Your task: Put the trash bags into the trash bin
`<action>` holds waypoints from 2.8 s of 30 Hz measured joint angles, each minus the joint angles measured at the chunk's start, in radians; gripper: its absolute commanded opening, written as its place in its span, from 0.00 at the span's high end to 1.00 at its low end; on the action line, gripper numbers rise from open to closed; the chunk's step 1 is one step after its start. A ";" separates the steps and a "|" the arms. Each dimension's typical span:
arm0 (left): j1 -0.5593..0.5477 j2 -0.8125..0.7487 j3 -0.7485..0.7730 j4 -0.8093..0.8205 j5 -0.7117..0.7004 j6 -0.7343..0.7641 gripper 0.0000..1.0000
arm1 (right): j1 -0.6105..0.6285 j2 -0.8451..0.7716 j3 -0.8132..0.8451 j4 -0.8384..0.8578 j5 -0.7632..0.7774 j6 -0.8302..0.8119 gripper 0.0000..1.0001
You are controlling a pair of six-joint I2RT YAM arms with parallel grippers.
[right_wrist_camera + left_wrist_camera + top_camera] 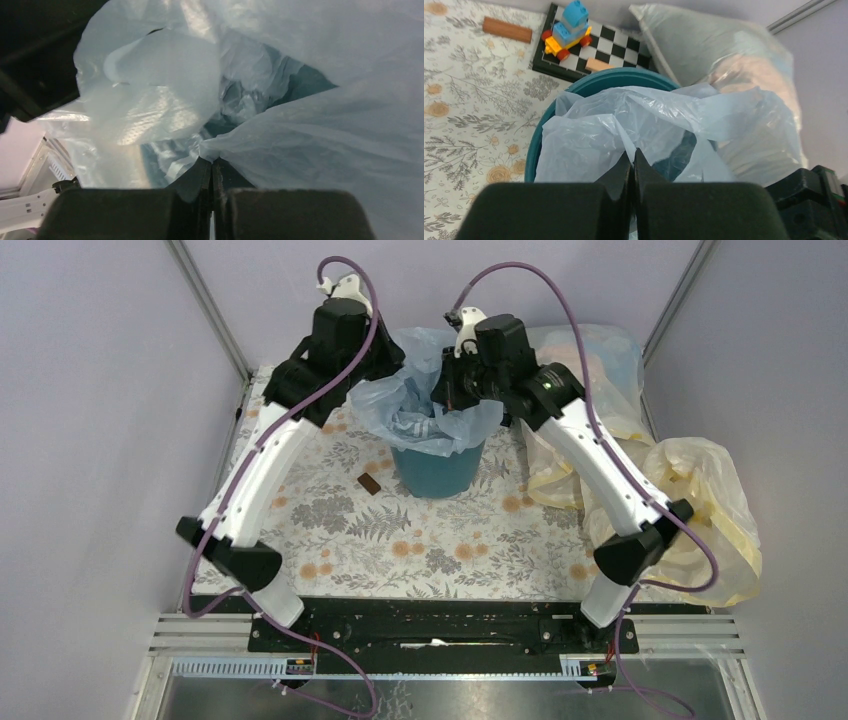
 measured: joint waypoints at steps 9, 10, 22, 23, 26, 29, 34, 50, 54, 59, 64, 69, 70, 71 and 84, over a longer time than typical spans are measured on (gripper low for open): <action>0.031 0.210 0.021 0.007 0.100 0.016 1.00 | -0.149 0.187 0.050 0.001 -0.138 -0.001 1.00; 0.031 0.231 0.021 0.007 0.113 0.018 1.00 | -0.151 0.204 0.050 -0.003 -0.142 -0.001 1.00; 0.031 0.255 -0.091 0.050 0.153 0.011 1.00 | -0.099 0.249 0.046 -0.074 -0.114 -0.024 1.00; 0.031 0.241 -0.091 0.050 0.153 0.011 1.00 | -0.100 0.248 0.064 -0.082 -0.112 -0.025 1.00; 0.031 0.186 -0.087 0.043 0.154 0.011 1.00 | -0.100 0.222 0.097 -0.094 -0.114 -0.026 1.00; 0.033 0.116 -0.073 0.032 0.153 0.013 1.00 | -0.101 0.168 0.100 -0.099 -0.126 -0.026 1.00; 0.067 0.003 -0.042 0.005 0.152 0.021 1.00 | -0.112 0.049 0.098 -0.105 -0.135 -0.026 1.00; 0.243 -0.084 0.006 -0.142 0.178 0.072 1.00 | -0.253 -0.192 -0.073 -0.116 -0.127 -0.024 1.00; 0.283 -0.080 0.044 -0.168 0.182 0.091 1.00 | -0.304 -0.219 -0.128 -0.123 -0.127 -0.025 1.00; 0.321 -0.078 0.042 -0.189 0.185 0.106 1.00 | -0.335 -0.240 -0.183 -0.135 -0.111 -0.027 1.00; 0.344 -0.090 -0.005 -0.197 0.184 0.127 1.00 | -0.349 -0.282 -0.245 -0.138 -0.047 -0.032 0.99; 0.352 -0.146 -0.153 -0.178 0.180 0.145 1.00 | -0.354 -0.341 -0.320 -0.159 0.047 -0.046 0.94; 0.354 -0.167 -0.201 -0.169 0.177 0.146 1.00 | -0.354 -0.354 -0.341 -0.159 0.061 -0.049 0.93; 0.354 -0.196 -0.269 -0.151 0.172 0.146 1.00 | -0.355 -0.364 -0.362 -0.159 0.070 -0.051 0.93; 0.353 -0.211 -0.602 0.067 0.203 0.130 0.93 | -0.355 -0.324 -0.647 -0.038 0.063 -0.043 0.72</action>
